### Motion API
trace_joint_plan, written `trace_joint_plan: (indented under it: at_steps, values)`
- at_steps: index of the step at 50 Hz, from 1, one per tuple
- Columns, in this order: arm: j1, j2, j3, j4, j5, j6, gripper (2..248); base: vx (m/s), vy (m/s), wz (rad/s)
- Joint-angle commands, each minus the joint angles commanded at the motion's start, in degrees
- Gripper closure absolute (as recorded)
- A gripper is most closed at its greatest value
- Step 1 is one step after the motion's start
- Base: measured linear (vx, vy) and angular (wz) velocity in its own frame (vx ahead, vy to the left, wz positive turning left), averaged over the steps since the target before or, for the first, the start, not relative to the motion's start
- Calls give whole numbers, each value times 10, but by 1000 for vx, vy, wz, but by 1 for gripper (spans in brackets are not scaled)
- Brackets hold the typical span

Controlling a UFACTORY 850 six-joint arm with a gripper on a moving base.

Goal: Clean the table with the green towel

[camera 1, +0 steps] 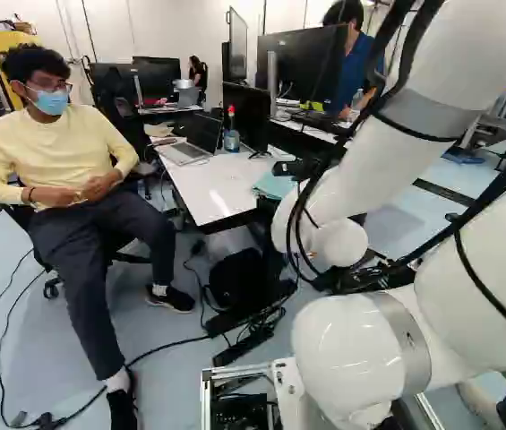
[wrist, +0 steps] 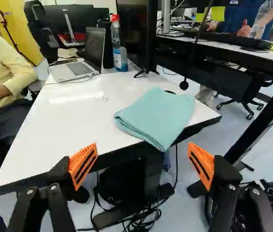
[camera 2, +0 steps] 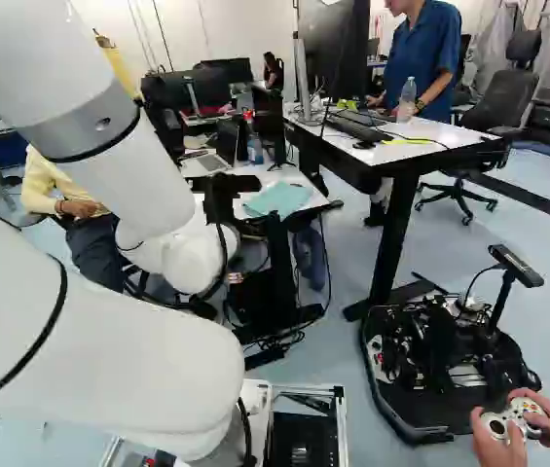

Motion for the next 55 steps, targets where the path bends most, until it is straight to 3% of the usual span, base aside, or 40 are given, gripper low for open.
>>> trace_joint_plan:
  at_steps: [30, 55]
  values:
    - [-4, -11, -59, 0, -2, 0, 3, 0, 0, 0]
    - [-14, -35, -115, 0, -41, 0, 3, 0, 0, 0]
